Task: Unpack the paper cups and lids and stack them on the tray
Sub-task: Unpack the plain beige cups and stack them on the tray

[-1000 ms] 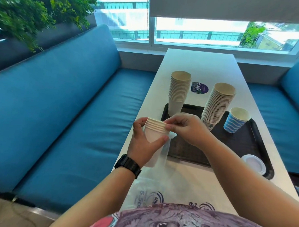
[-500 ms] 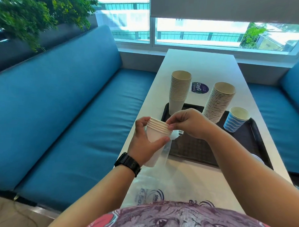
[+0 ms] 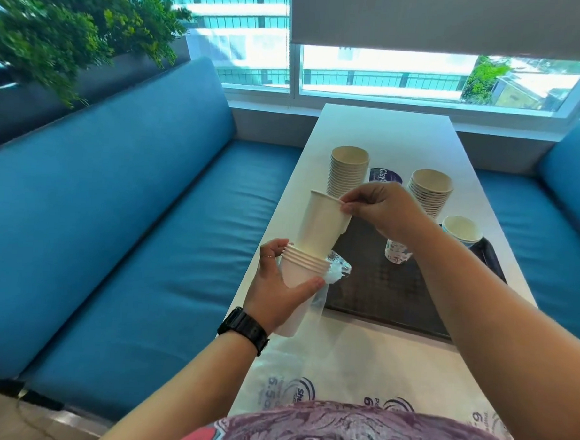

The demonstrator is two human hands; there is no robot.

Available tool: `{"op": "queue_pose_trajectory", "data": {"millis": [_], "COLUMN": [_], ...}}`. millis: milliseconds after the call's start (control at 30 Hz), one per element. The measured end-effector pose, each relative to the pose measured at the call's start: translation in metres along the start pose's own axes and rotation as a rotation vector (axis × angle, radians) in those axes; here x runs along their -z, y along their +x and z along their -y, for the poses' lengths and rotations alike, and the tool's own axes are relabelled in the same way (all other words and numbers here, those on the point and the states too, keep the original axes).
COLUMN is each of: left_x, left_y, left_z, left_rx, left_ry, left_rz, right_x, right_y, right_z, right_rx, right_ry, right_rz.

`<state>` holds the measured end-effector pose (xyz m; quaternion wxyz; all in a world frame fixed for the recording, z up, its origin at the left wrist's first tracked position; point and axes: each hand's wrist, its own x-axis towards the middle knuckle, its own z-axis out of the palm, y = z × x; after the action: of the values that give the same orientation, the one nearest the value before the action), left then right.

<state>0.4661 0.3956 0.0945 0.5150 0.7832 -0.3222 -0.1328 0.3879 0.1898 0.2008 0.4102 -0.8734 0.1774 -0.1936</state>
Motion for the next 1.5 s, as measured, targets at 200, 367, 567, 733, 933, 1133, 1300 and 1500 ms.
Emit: {"op": "queue_pose_trajectory", "data": {"millis": [200,367,567,733,933,1133,1300,1500], "left_x": [-0.001,-0.002,-0.002,-0.003,-0.006,-0.006,-0.006,-0.006], "left_y": [0.002,0.006,0.009,0.011,0.014,0.015,0.013,0.013], "left_z": [0.001,0.004,0.005,0.009,0.011,0.013,0.013,0.010], "left_rx": [0.004,0.020,0.028,0.042,0.041,0.039,0.054,0.048], "left_ry": [-0.007,-0.045,-0.045,-0.038,-0.033,-0.055,-0.053,-0.028], "left_rz": [0.008,0.002,0.007,0.011,0.012,0.007,0.013,0.019], "right_x": [0.031,0.051,0.051,0.050,0.028,0.008,0.003,0.001], "right_y": [0.039,0.074,0.102,0.113,0.117,0.110,0.106,0.096], "right_z": [0.021,0.036,0.041,0.036,0.003,-0.028,-0.037,-0.040], "right_rx": [0.110,0.235,0.259,0.247,0.180,0.094,0.069,0.077], "right_ry": [-0.262,-0.531,-0.601,-0.675,-0.820,-0.819,-0.797,-0.721], "right_rz": [-0.241,-0.347,-0.444,-0.472,-0.308,-0.178,-0.158,-0.213]}}
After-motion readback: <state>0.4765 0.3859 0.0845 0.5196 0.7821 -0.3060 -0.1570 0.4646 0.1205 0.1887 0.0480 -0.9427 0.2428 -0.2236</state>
